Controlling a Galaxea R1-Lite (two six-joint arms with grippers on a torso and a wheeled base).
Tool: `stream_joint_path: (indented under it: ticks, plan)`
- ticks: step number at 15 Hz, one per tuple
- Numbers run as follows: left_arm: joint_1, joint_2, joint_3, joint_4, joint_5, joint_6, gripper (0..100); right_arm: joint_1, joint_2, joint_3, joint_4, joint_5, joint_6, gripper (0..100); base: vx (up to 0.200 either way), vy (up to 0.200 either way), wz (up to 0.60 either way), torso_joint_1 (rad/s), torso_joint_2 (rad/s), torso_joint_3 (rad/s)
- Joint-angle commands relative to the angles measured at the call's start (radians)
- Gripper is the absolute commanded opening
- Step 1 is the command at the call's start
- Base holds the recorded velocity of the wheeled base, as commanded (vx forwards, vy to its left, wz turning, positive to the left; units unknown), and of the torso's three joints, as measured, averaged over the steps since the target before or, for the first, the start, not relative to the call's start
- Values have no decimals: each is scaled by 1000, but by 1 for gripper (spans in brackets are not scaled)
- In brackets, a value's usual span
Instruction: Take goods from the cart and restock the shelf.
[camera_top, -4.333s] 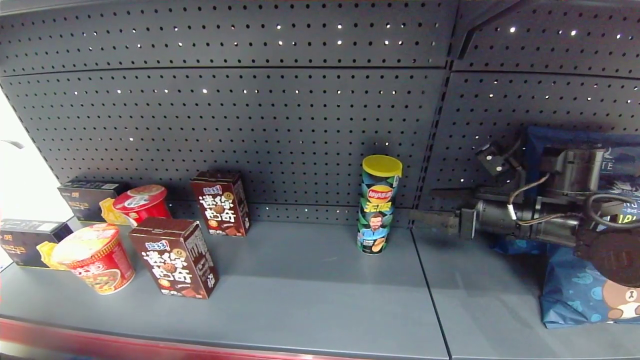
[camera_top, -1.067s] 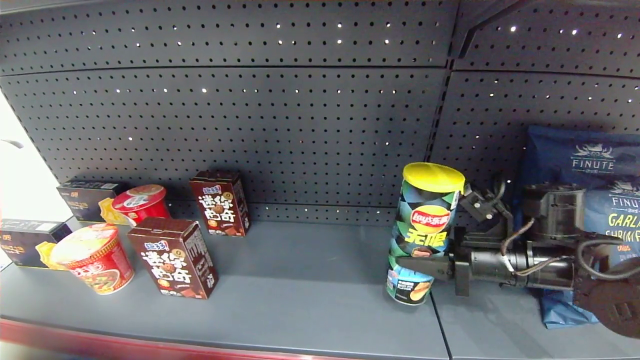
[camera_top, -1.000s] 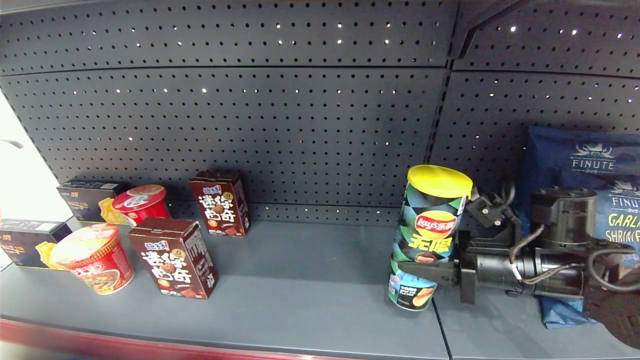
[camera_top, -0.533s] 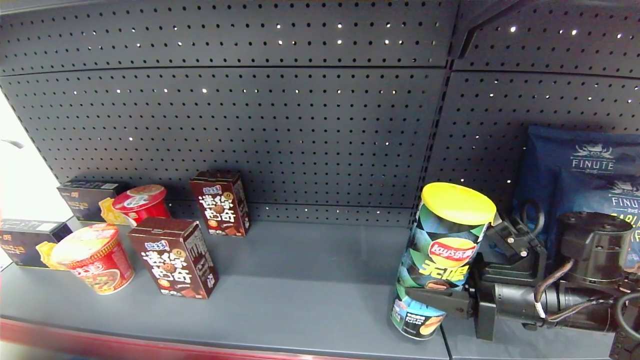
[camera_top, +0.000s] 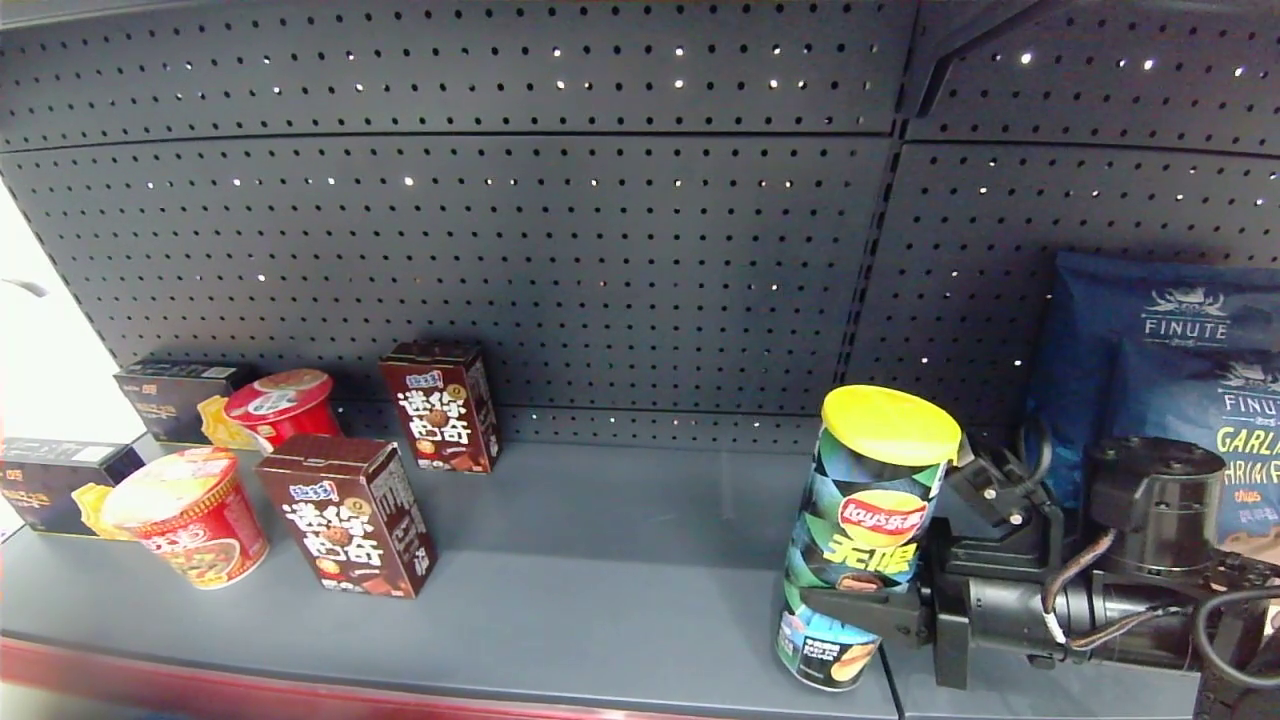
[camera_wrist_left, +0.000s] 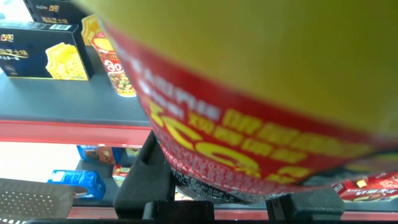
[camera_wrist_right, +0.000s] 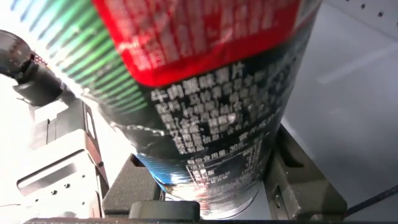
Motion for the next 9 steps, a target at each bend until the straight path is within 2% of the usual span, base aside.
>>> stream_joint_path:
  ticks: [1, 5, 9]
  plan:
    - [2, -3, 0, 0, 2, 0, 0, -1, 39, 2, -3, 1, -5, 0, 0, 0, 0, 0, 0, 0]
    - [2, -22, 5, 2, 5, 0, 0, -2, 94, 16, -78, -2, -4, 0, 0, 0, 0, 0, 0, 0]
    - [2, -26, 5, 2, 5, 0, 0, -19, 112, 16, -79, -2, -7, 0, 0, 0, 0, 0, 0, 0]
